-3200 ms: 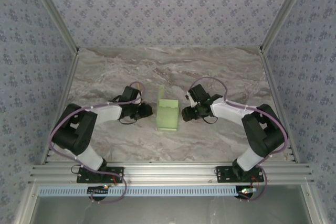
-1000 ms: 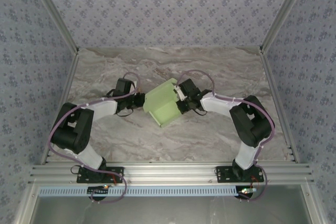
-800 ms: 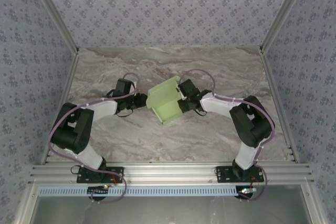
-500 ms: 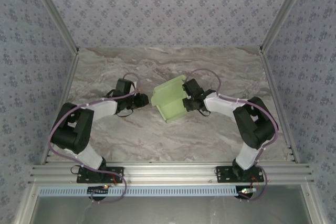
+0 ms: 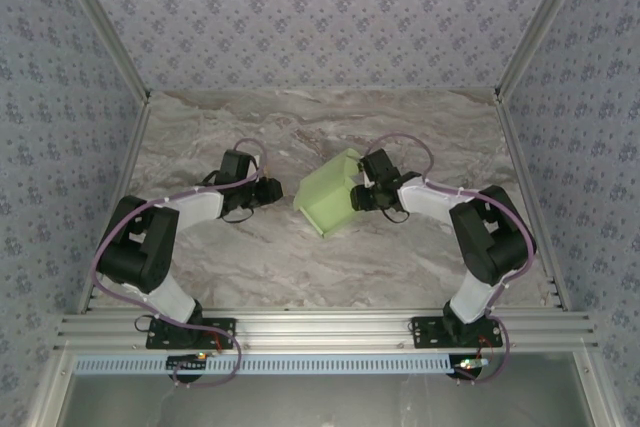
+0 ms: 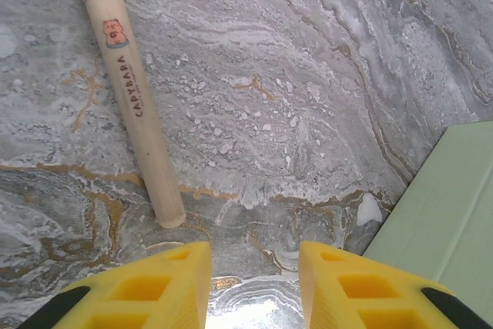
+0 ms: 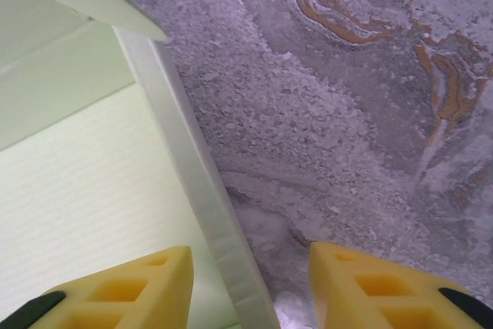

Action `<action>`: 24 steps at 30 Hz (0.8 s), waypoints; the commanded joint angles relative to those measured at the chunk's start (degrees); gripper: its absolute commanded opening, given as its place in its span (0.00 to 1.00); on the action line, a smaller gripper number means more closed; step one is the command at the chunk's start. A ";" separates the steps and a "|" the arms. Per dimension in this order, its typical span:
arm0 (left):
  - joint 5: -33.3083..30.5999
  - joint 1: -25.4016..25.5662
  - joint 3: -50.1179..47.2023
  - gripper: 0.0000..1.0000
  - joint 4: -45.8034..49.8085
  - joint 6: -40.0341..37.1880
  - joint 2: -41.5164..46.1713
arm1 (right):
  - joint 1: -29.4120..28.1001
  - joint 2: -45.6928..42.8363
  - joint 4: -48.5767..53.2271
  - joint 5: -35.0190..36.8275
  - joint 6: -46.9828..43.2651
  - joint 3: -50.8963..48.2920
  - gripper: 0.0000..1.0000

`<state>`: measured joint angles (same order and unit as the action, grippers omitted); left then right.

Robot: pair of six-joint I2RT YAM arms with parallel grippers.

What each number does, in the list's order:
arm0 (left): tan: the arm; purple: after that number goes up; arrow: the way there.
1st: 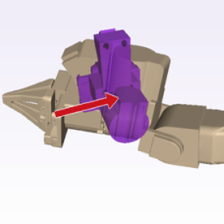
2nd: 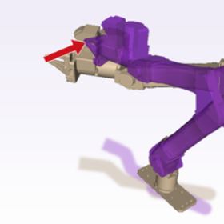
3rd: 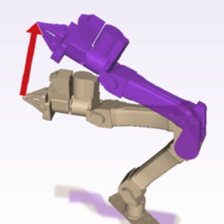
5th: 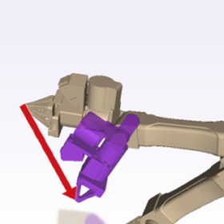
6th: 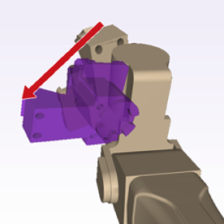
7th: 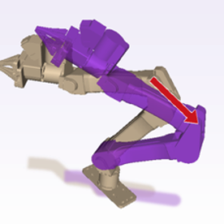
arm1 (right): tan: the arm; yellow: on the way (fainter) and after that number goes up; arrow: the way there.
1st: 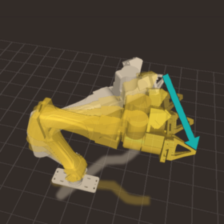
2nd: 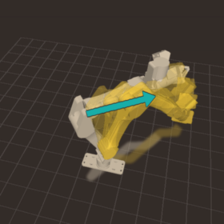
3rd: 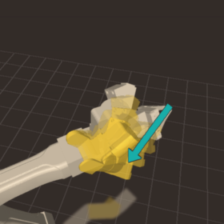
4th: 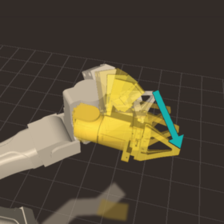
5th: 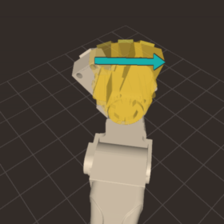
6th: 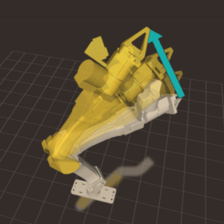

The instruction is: Fold the paper box

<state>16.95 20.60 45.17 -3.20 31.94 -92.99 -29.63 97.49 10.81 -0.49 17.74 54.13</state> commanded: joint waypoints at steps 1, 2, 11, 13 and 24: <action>-1.47 -0.65 2.18 0.35 0.16 -1.31 1.85 | 0.53 -1.82 -2.52 -4.50 1.84 -0.87 0.47; -1.53 -0.72 2.23 0.35 0.34 -1.40 1.73 | 0.67 -1.99 -3.00 -5.29 1.94 -1.19 0.47; -2.11 -1.77 2.11 0.35 0.84 -1.82 2.15 | 1.53 -5.77 -6.08 -10.74 2.38 -5.67 0.50; -2.47 -2.65 1.92 0.35 0.83 -1.80 2.49 | 1.56 -7.12 -7.12 -12.07 2.65 -7.07 0.50; -13.55 -4.25 6.01 0.51 8.83 -6.26 2.47 | 1.98 -11.40 -11.02 -18.14 4.27 -13.35 0.53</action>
<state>7.60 16.47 48.12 1.72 28.16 -90.85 -28.12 87.92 1.39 -15.59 20.71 42.11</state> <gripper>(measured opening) 0.502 0.525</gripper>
